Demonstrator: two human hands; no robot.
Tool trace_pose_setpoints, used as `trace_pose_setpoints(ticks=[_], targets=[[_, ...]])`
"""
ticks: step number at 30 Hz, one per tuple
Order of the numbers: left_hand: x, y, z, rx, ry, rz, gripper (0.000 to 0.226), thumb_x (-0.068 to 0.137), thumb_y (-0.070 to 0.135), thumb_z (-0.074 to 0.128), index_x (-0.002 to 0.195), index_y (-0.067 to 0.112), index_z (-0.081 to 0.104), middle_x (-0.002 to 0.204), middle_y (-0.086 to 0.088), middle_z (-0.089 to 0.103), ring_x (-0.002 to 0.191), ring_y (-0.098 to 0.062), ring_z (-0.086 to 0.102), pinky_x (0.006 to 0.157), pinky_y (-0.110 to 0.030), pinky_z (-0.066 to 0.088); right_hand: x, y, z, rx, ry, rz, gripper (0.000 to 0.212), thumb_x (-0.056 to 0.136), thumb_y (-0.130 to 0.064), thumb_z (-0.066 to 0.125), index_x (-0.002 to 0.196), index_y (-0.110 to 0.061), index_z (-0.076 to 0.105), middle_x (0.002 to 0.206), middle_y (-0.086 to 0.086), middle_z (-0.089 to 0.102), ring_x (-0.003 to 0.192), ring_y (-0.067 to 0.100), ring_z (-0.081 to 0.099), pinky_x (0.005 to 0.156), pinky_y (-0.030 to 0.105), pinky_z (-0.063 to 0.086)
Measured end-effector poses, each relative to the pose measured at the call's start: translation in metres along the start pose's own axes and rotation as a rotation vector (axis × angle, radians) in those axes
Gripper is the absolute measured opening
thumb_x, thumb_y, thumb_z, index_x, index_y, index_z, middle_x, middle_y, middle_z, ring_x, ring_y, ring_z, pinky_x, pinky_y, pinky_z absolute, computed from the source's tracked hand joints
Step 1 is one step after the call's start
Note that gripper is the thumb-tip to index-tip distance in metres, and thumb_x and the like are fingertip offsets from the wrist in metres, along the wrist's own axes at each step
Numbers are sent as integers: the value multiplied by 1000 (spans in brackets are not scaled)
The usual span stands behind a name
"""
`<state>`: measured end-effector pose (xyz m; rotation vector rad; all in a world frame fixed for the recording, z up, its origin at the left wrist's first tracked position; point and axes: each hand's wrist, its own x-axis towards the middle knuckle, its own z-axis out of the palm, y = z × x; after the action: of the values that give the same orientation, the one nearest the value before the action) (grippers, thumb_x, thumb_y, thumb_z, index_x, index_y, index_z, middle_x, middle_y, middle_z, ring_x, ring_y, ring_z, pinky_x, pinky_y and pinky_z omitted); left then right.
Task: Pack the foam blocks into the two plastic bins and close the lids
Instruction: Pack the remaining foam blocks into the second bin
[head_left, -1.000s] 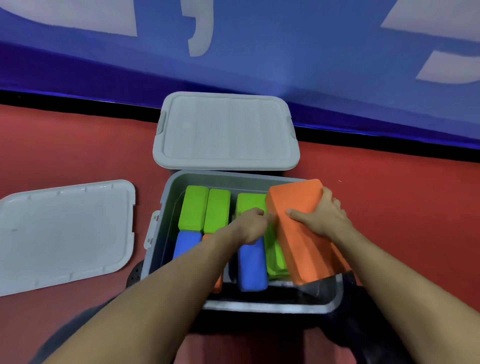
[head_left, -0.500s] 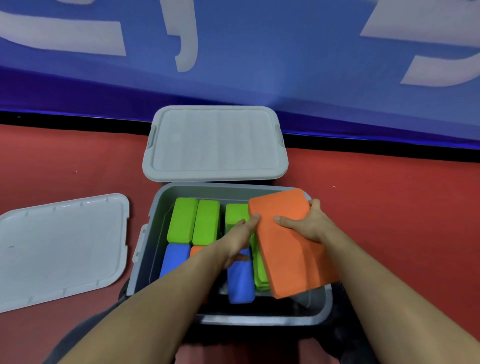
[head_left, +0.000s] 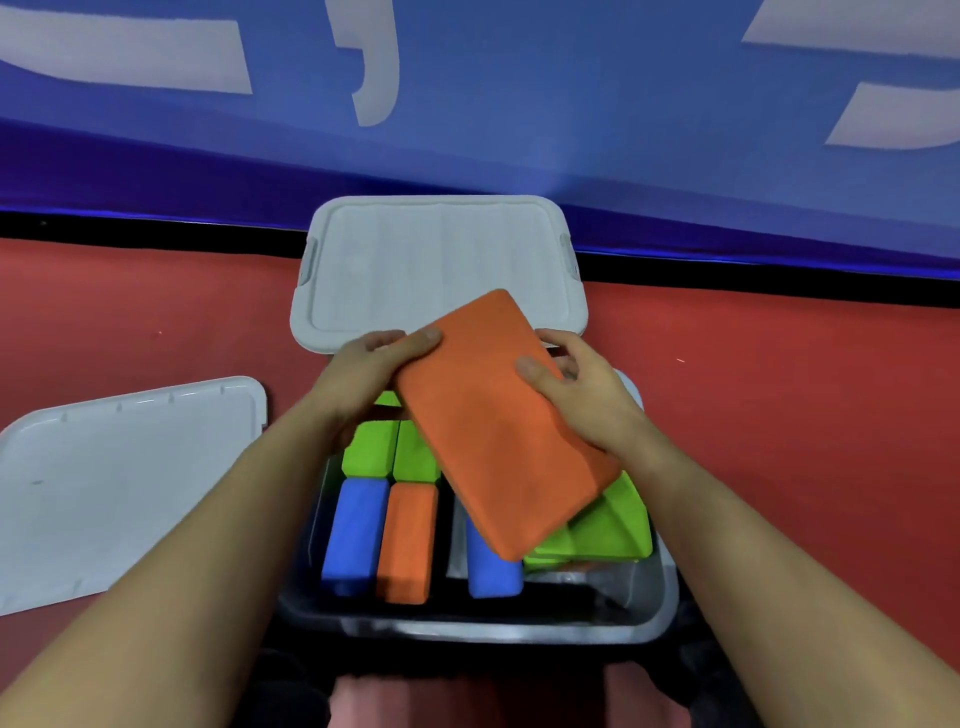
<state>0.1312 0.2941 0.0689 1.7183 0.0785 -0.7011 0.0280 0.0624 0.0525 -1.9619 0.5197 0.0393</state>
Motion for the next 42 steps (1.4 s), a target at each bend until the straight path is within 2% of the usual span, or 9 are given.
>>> trace_pose_setpoints(ticks=[3, 7, 11, 19, 23, 26, 31, 35, 42], targets=[[-3, 5, -23, -22, 168, 102, 64, 74, 57, 80, 125, 20, 68, 117, -1, 72, 94, -13, 70, 63, -32, 61, 6, 3, 0, -62, 142, 68, 35, 103, -47, 48, 126, -24, 60, 115, -7, 65, 111, 13, 62, 82, 21, 43], [-6, 1, -34, -12, 213, 176, 49, 74, 50, 80, 111, 19, 70, 99, -1, 76, 81, -16, 73, 82, -47, 63, 13, 26, -2, -263, 164, 216, 41, 102, -42, 48, 131, -14, 57, 126, 8, 67, 118, 29, 61, 101, 38, 47], [-6, -5, -39, 2, 308, 181, 52, 70, 48, 85, 109, 17, 68, 99, -1, 76, 89, -20, 75, 81, -44, 63, 12, 38, 12, -353, 3, 283, 47, 99, -42, 57, 136, -14, 52, 111, 5, 70, 105, 28, 66, 92, 36, 51], [-8, -13, -40, 193, 409, 192, 55, 60, 63, 84, 91, 19, 71, 85, 1, 74, 81, -21, 73, 75, -44, 61, 23, 54, 65, -503, -185, 133, 56, 89, -41, 75, 135, -13, 59, 135, 5, 63, 124, 22, 59, 103, 34, 47], [-8, -16, -41, 248, 430, 194, 49, 68, 56, 86, 91, 17, 68, 83, 2, 71, 77, -17, 69, 69, -38, 58, 41, 67, 89, -1005, -123, -102, 61, 87, -50, 73, 136, -17, 56, 140, 3, 57, 138, 25, 43, 113, 38, 32], [-5, -20, -43, 257, 429, 196, 47, 70, 55, 85, 92, 17, 68, 83, 2, 71, 76, -17, 69, 68, -37, 57, 61, 74, 103, -1314, -207, -192, 81, 82, -61, 71, 143, -14, 46, 151, 8, 47, 149, 27, 29, 122, 44, 12], [4, -19, -49, 239, 458, 185, 49, 68, 60, 83, 88, 18, 70, 80, 2, 70, 73, -17, 68, 63, -34, 54, 87, 75, 113, -1470, -236, -71, 90, 75, -71, 71, 141, -17, 41, 139, 5, 55, 132, 27, 48, 117, 47, 17], [7, -16, -50, 221, 464, 185, 51, 68, 61, 83, 88, 17, 70, 79, 2, 70, 72, -16, 67, 62, -33, 51, 92, 82, 107, -1545, -214, -50, 74, 83, -60, 69, 140, -18, 46, 133, 5, 51, 125, 27, 49, 114, 45, 22], [2, -9, -48, 215, 472, 177, 47, 68, 58, 83, 87, 18, 69, 78, 4, 69, 72, -15, 67, 62, -32, 51, 93, 63, 90, -1447, -260, -43, 84, 84, -68, 62, 142, -13, 37, 137, 5, 53, 120, 30, 58, 104, 51, 31]])
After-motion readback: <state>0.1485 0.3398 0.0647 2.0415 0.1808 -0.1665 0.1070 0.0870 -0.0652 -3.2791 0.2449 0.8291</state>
